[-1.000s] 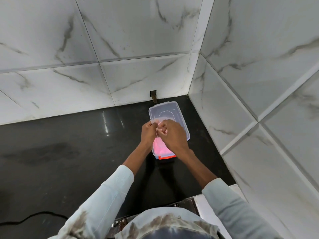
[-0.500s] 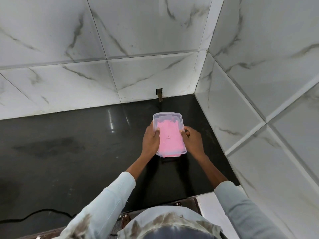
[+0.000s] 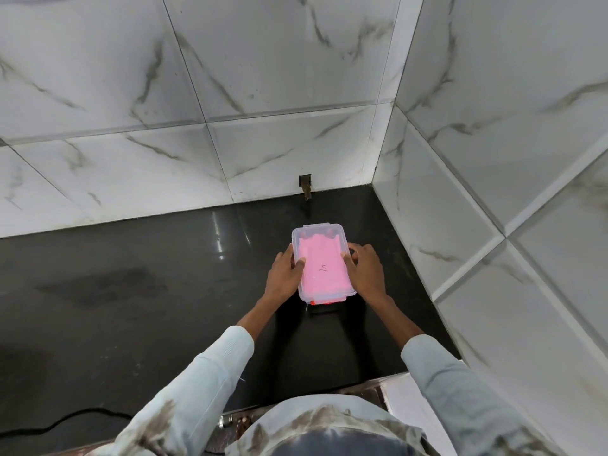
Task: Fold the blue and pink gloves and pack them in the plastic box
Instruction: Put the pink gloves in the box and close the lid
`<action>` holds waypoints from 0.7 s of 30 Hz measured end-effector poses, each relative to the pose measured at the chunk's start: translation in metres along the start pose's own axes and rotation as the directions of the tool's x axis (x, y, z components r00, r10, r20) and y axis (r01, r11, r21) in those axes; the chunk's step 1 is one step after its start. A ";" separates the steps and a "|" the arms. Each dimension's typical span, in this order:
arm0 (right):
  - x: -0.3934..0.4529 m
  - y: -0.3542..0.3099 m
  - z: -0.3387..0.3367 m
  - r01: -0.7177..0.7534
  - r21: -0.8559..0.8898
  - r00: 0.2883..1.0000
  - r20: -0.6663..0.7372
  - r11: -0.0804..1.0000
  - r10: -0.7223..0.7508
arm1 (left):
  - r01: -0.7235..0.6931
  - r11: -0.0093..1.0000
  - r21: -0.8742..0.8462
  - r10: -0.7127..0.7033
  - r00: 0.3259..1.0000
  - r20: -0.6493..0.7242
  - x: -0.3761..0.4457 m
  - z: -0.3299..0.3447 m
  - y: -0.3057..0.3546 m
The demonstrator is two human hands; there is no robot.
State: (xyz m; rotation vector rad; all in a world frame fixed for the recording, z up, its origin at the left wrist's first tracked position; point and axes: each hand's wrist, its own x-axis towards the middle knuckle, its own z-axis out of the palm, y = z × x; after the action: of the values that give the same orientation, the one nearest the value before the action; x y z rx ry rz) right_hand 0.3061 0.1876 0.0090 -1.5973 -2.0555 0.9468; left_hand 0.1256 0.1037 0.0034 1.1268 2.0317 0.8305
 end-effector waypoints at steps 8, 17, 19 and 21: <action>0.009 0.003 -0.002 -0.093 0.115 0.992 0.097 0.989 0.082 | 0.179 0.968 -0.177 -0.178 0.984 0.020 0.016 -0.009 -0.004; 0.025 0.007 0.001 -0.384 0.328 0.914 0.268 0.863 0.304 | 0.370 0.889 -0.270 -0.358 0.929 0.095 0.031 -0.007 -0.003; 0.028 0.007 0.000 -0.416 0.367 0.900 0.296 0.832 0.319 | 0.411 0.864 -0.289 -0.392 0.911 0.125 0.032 -0.007 -0.002; 0.028 0.007 -0.002 -0.459 0.400 0.880 0.326 0.793 0.345 | 0.443 0.844 -0.302 -0.417 0.897 0.148 0.032 -0.005 -0.002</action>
State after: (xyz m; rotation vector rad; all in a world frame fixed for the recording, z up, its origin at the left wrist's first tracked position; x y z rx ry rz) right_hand 0.3046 0.2159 0.0023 -1.7343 -1.4506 1.7155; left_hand 0.1079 0.1298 -0.0028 0.4776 1.8870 0.8342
